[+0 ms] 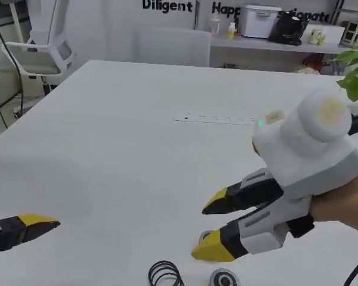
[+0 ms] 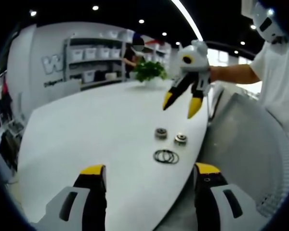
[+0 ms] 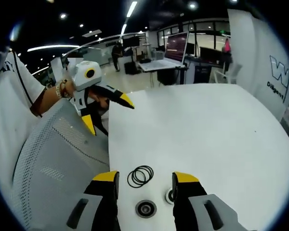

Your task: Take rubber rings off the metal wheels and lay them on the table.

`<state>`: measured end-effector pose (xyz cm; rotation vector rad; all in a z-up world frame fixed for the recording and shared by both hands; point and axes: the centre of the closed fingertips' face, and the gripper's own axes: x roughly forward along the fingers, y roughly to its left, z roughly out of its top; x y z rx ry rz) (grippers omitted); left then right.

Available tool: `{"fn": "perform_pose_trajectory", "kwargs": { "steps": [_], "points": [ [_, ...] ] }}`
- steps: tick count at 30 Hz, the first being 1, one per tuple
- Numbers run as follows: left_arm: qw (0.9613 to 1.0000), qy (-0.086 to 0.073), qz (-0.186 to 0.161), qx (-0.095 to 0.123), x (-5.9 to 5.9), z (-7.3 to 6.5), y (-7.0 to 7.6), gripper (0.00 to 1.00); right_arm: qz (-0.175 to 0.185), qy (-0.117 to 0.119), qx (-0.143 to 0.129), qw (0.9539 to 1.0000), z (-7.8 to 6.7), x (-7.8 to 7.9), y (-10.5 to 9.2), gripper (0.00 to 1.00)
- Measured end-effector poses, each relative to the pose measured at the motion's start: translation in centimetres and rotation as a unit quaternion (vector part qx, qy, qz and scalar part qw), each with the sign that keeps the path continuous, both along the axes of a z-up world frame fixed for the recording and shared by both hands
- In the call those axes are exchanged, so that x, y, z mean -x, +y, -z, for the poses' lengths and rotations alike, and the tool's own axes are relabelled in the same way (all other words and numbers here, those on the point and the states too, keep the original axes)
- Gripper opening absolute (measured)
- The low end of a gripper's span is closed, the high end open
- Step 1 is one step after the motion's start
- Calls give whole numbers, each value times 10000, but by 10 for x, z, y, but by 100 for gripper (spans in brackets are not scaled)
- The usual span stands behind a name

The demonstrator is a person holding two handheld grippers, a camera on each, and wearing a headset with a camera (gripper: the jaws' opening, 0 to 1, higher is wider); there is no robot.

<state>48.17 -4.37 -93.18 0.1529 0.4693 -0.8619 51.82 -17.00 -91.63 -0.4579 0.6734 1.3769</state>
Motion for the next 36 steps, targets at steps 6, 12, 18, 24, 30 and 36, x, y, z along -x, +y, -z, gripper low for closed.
{"fn": "perform_pose_trajectory", "kwargs": {
  "steps": [6,12,18,24,30,36],
  "points": [
    [10000,2,-5,-26,-1,0,0,77,124,-203,-272,9993,-19,-2,-11,51],
    [10000,21,-29,-15,-1,-1,0,80,229,-469,-576,9970,-37,-4,-24,67],
    [10000,16,-43,-10,-2,-2,-2,81,419,-592,-970,9926,-51,-4,-37,80],
    [10000,22,-55,29,-2,-2,-4,82,551,-583,-1314,9881,-55,-2,-51,82],
    [9998,35,-150,109,-2,-2,-3,83,809,-676,-1476,9834,-44,-4,-67,93],
    [9996,60,-229,148,1,0,-2,84,1158,-503,-1122,9856,-8,-3,-89,99]
  ]
}}
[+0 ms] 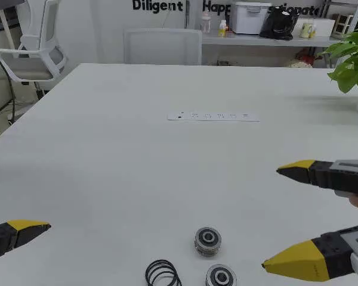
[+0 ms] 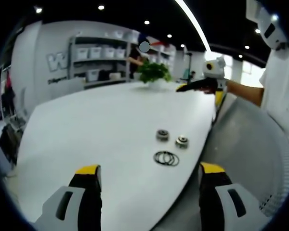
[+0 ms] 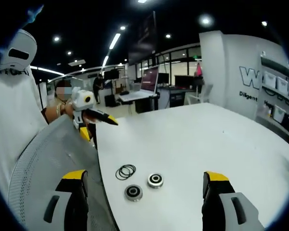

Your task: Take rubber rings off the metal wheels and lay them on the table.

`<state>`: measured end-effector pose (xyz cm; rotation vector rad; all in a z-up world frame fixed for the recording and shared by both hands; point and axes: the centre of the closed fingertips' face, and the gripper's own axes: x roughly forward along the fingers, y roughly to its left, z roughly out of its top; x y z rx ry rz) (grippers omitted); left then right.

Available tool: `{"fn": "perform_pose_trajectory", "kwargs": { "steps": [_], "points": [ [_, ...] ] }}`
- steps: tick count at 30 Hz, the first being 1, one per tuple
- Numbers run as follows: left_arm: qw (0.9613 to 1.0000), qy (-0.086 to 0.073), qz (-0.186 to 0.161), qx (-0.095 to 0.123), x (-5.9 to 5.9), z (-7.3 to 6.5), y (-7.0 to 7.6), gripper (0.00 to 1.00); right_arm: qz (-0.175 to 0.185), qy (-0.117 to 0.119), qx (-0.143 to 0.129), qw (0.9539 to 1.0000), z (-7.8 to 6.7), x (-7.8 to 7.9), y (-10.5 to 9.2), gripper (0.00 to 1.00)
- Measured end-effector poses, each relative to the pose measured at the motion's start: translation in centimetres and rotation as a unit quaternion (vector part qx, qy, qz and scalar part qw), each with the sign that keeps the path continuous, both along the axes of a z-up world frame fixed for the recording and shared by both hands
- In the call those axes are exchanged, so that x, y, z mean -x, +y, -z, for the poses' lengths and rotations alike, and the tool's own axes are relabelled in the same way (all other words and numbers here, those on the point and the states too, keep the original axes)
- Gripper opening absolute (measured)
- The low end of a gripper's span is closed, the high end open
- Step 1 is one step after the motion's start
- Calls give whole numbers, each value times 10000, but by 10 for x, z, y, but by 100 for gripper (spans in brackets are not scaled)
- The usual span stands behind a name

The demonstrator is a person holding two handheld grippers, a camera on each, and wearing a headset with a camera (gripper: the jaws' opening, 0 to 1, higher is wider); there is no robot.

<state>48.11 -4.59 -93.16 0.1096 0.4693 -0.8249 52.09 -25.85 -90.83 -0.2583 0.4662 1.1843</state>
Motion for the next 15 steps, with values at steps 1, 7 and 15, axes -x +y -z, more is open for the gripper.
{"fn": "perform_pose_trajectory", "kwargs": {
  "steps": [1,7,15],
  "points": [
    [10000,2,-28,29,0,0,1,84,13,40,151,9999,8,1,-4,99],
    [9999,34,-129,86,0,2,4,84,302,294,222,9989,36,5,-18,99],
    [9995,26,-245,199,-3,3,7,84,715,525,110,9960,49,4,-39,99]
  ]
}}
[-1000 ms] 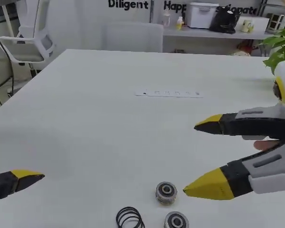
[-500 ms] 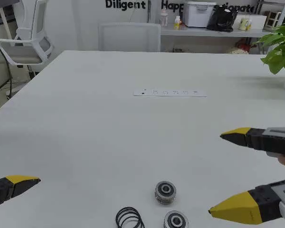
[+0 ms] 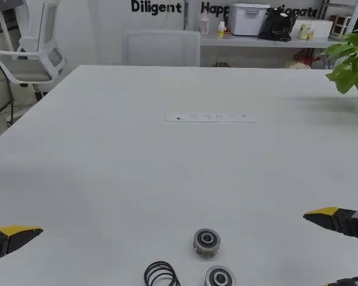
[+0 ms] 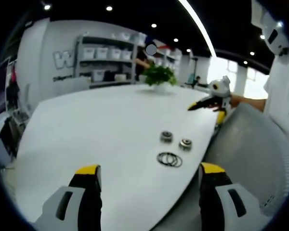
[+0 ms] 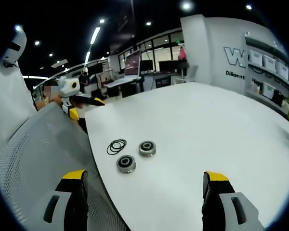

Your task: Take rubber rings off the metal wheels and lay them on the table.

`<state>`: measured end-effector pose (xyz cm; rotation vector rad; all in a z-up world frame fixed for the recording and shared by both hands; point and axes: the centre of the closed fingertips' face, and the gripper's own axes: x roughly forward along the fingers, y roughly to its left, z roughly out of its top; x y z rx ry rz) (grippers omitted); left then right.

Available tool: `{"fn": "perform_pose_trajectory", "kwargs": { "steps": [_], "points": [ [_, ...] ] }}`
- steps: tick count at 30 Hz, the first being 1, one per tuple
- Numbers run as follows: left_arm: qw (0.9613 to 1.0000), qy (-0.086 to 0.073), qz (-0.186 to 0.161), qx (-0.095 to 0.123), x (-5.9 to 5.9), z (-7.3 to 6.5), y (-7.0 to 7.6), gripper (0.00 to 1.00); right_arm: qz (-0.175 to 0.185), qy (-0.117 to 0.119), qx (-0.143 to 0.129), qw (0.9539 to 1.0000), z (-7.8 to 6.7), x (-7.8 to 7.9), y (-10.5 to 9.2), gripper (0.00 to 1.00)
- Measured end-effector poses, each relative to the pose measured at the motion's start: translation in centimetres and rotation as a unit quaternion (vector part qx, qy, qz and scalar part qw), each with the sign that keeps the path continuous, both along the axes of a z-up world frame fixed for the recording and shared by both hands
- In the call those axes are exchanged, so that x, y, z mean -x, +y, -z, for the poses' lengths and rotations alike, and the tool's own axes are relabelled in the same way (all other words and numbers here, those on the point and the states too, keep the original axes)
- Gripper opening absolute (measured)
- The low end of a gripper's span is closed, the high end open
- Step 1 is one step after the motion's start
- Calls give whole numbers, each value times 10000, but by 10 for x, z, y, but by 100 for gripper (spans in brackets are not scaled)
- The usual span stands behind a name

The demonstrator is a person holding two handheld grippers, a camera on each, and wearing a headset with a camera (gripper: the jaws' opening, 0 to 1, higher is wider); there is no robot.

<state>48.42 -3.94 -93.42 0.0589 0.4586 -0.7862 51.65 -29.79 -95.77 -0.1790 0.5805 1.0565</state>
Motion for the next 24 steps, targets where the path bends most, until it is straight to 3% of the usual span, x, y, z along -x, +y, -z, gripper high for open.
{"fn": "perform_pose_trajectory", "kwargs": {
  "steps": [10,24],
  "points": [
    [9998,150,-52,78,0,13,0,85,245,268,29,9993,20,5,-12,99],
    [9995,276,-85,149,3,20,-1,86,351,466,69,9983,32,13,-12,99]
  ]
}}
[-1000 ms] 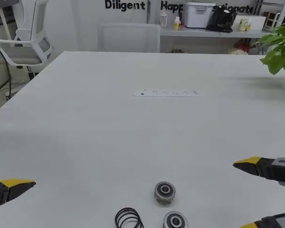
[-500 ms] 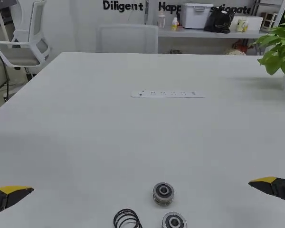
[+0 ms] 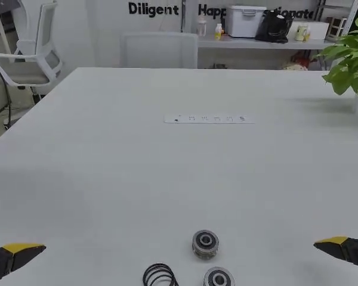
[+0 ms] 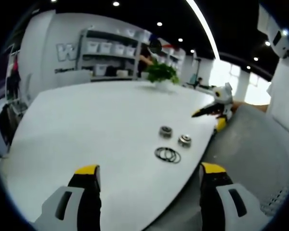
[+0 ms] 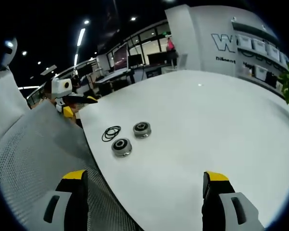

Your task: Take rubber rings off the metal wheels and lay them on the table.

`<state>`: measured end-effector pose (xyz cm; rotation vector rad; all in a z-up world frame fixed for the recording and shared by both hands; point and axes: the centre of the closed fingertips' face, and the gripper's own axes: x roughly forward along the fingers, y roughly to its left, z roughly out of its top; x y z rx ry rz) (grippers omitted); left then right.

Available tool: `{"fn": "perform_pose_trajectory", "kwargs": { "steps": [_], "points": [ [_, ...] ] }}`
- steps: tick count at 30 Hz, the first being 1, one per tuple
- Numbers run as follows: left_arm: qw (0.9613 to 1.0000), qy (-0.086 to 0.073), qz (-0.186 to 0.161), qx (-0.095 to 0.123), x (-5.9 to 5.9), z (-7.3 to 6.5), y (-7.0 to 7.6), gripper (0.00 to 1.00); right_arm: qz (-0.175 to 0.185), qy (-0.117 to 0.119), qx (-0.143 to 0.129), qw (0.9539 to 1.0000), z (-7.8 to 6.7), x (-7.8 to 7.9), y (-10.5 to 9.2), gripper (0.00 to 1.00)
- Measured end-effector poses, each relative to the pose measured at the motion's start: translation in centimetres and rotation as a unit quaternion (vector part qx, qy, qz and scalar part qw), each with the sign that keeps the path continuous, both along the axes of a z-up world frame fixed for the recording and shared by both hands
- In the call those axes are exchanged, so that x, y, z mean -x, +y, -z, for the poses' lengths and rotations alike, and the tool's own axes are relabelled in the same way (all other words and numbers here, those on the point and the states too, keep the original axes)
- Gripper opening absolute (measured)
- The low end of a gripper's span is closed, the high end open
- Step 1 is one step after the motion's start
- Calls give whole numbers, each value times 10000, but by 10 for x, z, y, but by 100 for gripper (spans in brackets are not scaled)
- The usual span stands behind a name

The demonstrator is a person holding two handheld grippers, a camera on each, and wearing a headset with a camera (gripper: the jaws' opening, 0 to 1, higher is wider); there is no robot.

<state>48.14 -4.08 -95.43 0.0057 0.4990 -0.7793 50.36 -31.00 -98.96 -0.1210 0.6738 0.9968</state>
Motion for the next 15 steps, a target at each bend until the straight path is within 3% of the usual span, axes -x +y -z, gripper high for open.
{"fn": "perform_pose_trajectory", "kwargs": {
  "steps": [15],
  "points": [
    [10000,53,-39,30,2,1,0,83,-66,108,106,9999,5,6,-2,99]
  ]
}}
